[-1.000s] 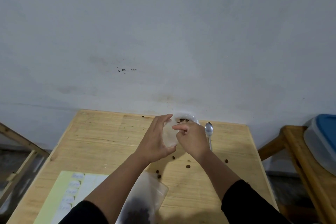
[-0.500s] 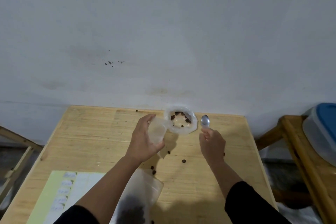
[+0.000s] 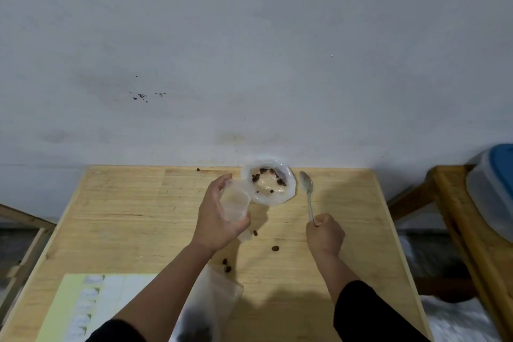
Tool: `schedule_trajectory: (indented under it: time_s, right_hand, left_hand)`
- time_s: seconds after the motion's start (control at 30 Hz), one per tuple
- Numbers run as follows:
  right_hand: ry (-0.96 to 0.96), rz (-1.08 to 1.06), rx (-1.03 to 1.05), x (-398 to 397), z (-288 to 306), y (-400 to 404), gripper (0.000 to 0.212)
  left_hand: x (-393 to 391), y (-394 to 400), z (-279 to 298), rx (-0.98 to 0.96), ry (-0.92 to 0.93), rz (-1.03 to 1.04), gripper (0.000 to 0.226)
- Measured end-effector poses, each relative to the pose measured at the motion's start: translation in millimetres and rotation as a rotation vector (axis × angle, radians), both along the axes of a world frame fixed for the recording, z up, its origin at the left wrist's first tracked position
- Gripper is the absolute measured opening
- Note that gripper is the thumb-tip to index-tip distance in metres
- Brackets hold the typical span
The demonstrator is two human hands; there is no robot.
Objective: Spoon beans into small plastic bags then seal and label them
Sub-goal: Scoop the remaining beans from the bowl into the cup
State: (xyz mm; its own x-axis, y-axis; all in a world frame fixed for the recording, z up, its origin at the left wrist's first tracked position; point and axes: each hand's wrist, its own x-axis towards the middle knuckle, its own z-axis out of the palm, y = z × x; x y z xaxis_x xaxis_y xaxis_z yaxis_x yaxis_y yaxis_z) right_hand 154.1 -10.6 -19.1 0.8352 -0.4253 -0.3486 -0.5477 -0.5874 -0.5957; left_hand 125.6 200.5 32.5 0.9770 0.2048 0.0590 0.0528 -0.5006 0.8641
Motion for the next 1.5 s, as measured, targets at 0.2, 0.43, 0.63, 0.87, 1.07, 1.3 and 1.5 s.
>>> schedule_trajectory:
  time_s: [0.2,0.43,0.63,0.87,1.07,1.3,1.5]
  right_hand:
    - [-0.130,-0.182,0.122,1.4,19.9,1.5,0.018]
    - [-0.445,-0.118,0.247,1.9,55.3,8.7,0.010]
    - [-0.483,0.061,0.342,-1.5,50.6,21.7,0.007]
    - [-0.414,0.134,0.299,5.8,36.8,35.0,0.010]
    - [-0.445,0.141,0.300,15.4,22.8,43.4,0.014]
    - [-0.384,0.047,0.526,19.3,13.6,45.4,0.014]
    - [-0.304,0.029,0.673,22.3,7.5,48.1,0.019]
  left_hand:
    - [2.7,-1.1,-6.9,-0.049,0.062,-0.010,0.084]
    - [8.4,-8.6,-11.5,-0.144,0.106,-0.044,0.088]
    - [10.9,-12.7,-10.5,-0.158,0.141,-0.069,0.094]
    - [19.0,-11.5,-14.9,-0.130,0.175,-0.112,0.084]
    - [29.7,-14.6,-18.4,-0.107,0.209,-0.130,0.090]
    - [37.9,-12.1,-25.8,-0.074,0.200,-0.106,0.077]
    - [38.9,-7.7,-27.2,-0.024,0.128,-0.068,0.067]
